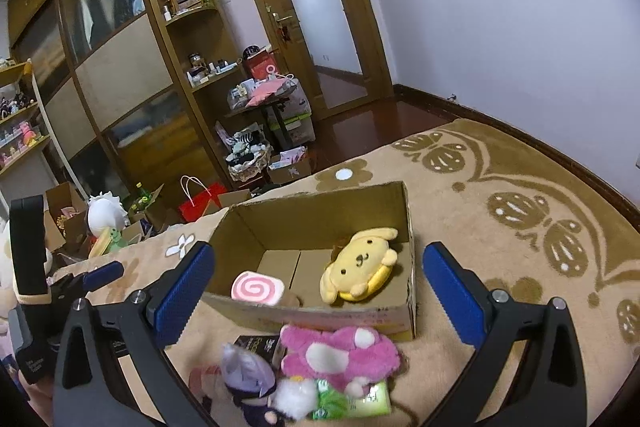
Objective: Organize soft objects
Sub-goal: 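Withdraw both open tools back toward the remaining toys, then grasp the white-haired chibi doll with the left tool while the right tool grasps the pink bear plush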
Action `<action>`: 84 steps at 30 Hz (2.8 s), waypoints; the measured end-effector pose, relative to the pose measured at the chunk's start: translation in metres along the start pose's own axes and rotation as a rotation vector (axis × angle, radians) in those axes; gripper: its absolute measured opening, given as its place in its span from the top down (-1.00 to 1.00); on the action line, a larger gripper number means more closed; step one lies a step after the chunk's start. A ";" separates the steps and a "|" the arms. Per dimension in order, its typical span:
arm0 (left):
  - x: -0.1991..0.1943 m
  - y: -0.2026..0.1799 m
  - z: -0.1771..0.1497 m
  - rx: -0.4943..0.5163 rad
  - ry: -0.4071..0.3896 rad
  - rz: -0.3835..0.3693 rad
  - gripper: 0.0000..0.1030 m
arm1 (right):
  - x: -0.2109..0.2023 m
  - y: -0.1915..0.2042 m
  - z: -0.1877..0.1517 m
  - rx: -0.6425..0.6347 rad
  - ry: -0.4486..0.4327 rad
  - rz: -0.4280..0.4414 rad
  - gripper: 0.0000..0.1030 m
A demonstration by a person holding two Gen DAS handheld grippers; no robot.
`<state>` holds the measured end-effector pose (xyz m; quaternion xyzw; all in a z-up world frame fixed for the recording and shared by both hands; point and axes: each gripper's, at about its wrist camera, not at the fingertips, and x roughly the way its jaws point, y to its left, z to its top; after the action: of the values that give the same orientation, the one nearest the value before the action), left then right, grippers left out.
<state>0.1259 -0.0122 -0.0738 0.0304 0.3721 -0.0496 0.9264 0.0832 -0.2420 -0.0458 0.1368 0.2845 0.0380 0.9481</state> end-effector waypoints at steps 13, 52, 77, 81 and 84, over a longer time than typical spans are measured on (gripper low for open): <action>-0.026 -0.003 -0.033 -0.022 0.032 -0.017 -0.92 | -0.019 -0.008 -0.023 0.030 0.060 -0.034 -1.00; 0.020 -0.039 -0.067 0.010 0.146 -0.084 -0.92 | 0.041 -0.051 -0.072 0.127 0.207 -0.063 -1.00; 0.054 -0.050 -0.084 0.043 0.210 -0.072 -0.92 | 0.079 -0.055 -0.087 0.140 0.283 -0.028 -0.75; 0.056 -0.050 -0.086 0.029 0.218 -0.090 -0.91 | 0.082 -0.052 -0.090 0.121 0.292 -0.029 -0.47; 0.056 -0.052 -0.087 0.052 0.214 -0.076 -0.86 | 0.085 -0.053 -0.093 0.149 0.310 -0.006 -0.29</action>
<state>0.1006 -0.0600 -0.1764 0.0453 0.4682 -0.0907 0.8778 0.1031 -0.2584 -0.1801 0.1982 0.4298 0.0346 0.8802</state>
